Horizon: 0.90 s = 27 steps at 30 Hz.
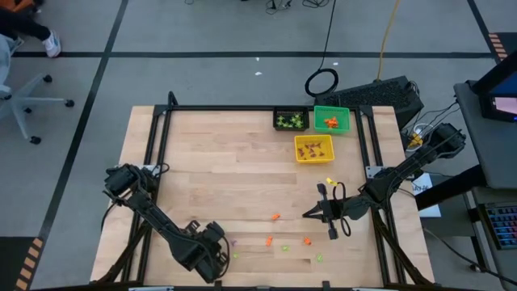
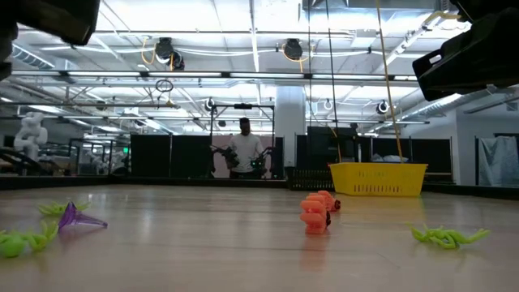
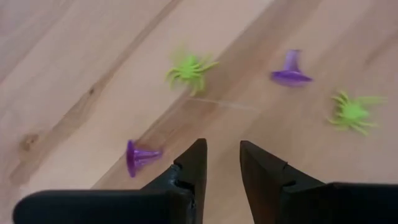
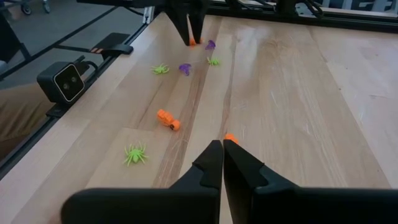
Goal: Sort Halloween decoration
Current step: Put the violet witch hat toy into the yellow basket
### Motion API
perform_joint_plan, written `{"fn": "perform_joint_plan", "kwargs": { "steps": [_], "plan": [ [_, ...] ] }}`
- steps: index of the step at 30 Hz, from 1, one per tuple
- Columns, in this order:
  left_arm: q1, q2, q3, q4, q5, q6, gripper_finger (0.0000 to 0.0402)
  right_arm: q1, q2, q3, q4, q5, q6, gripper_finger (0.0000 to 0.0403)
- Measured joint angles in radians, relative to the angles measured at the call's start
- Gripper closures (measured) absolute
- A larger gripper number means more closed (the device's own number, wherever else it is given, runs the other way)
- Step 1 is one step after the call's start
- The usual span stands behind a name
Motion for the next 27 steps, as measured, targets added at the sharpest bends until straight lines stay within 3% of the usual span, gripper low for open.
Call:
{"fn": "perform_joint_plan", "kwargs": {
  "steps": [6,11,16,20,27],
  "plan": [
    [0.0,0.0,0.03,-0.025,0.052,0.302,0.0309,0.0,0.0,0.0,-0.001,0.0,0.0,0.0403],
    [0.002,0.0,0.03,-0.213,0.131,0.519,0.0309,0.0,0.0,0.0,0.0,0.0,0.0,0.0403],
    [0.005,0.0,0.03,-0.4,0.087,0.44,0.0309,0.0,0.0,0.0,0.0,0.0,-0.008,0.0403],
    [0.002,0.0,0.03,-0.343,0.079,0.394,0.0297,0.0,0.0,0.0,-0.001,0.0,-0.008,0.0403],
    [-0.006,0.0,0.006,-0.279,0.068,0.385,0.0232,0.0,0.0,0.0,-0.001,-0.001,-0.008,0.0403]
  ]
}}
